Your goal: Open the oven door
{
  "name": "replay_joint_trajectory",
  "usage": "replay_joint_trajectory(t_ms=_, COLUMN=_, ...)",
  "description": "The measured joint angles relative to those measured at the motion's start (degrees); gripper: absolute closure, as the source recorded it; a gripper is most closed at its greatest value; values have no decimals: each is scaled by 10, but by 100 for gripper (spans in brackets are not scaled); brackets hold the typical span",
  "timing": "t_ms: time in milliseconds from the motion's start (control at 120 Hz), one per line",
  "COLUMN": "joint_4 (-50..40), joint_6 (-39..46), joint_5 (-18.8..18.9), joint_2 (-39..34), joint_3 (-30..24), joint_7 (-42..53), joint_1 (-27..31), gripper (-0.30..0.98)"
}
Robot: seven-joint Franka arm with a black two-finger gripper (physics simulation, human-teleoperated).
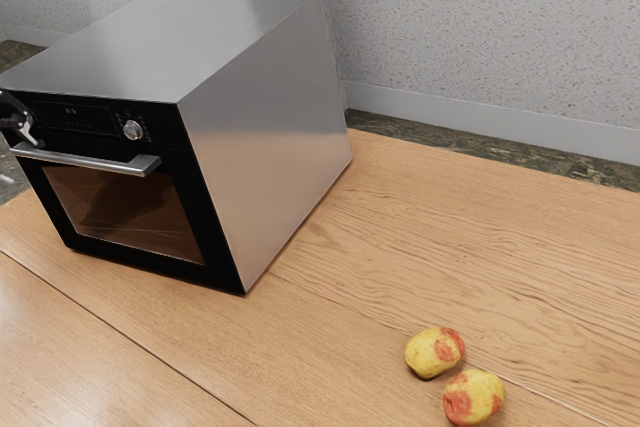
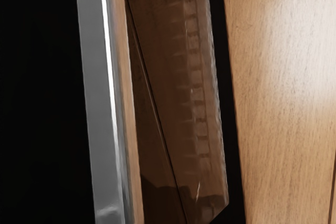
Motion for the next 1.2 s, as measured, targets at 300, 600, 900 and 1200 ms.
replay_joint_trajectory(t_ms=300, joint_4=0, joint_6=3, joint_5=0, joint_2=0, joint_3=4, joint_7=-2, joint_1=-10, gripper=15)
replay_joint_trajectory(t_ms=600, joint_4=-1, joint_6=3, joint_5=0, joint_2=0, joint_3=3, joint_7=-3, joint_1=-11, gripper=12)
replay_joint_trajectory(t_ms=900, joint_4=-16, joint_6=-3, joint_5=-2, joint_2=0, joint_3=-8, joint_7=-6, joint_1=5, gripper=1)
replay_joint_trajectory(t_ms=1200, joint_4=-21, joint_6=-20, joint_5=-2, joint_2=0, joint_3=-8, joint_7=-7, joint_1=8, gripper=0)
